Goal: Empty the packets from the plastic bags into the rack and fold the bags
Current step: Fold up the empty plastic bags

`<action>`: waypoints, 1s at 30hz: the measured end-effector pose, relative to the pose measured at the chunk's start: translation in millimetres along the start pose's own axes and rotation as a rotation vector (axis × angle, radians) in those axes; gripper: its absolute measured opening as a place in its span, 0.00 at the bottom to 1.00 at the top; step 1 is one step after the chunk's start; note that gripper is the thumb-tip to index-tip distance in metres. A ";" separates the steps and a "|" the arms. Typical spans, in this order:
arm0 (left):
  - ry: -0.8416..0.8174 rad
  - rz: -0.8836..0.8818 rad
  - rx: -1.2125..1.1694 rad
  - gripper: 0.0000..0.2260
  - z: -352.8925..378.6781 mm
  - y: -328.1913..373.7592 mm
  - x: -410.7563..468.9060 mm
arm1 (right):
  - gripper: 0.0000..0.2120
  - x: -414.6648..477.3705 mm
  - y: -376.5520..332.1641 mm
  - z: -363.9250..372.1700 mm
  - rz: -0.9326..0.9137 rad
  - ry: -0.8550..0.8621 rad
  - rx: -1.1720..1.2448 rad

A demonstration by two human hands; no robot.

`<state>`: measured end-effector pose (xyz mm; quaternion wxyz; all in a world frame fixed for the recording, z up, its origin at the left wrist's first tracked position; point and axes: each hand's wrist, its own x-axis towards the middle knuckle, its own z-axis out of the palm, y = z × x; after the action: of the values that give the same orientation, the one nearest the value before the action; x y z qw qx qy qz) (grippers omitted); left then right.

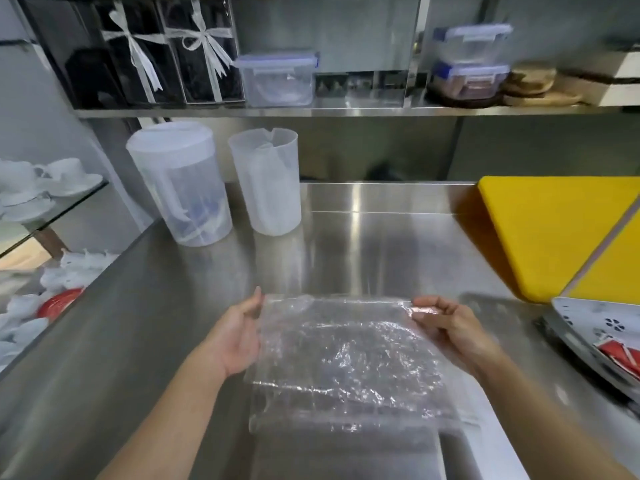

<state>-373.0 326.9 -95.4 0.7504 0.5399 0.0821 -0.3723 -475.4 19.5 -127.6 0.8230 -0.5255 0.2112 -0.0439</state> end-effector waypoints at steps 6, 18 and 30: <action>0.125 0.033 0.491 0.29 21.3 -9.7 7.5 | 0.16 -20.9 -11.5 -18.2 -0.104 0.081 -0.335; -0.100 0.888 1.313 0.13 114.8 37.6 -30.3 | 0.24 -46.4 -83.3 38.8 -0.297 -0.293 -0.986; -0.087 0.465 -0.133 0.23 64.2 38.3 3.4 | 0.08 -41.1 -75.8 26.1 -0.215 -0.195 -0.504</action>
<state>-363.7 274.7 -42.6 0.8526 0.4773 -0.0525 -0.2064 -491.0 20.1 -38.9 0.6737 -0.7343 0.0785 -0.0261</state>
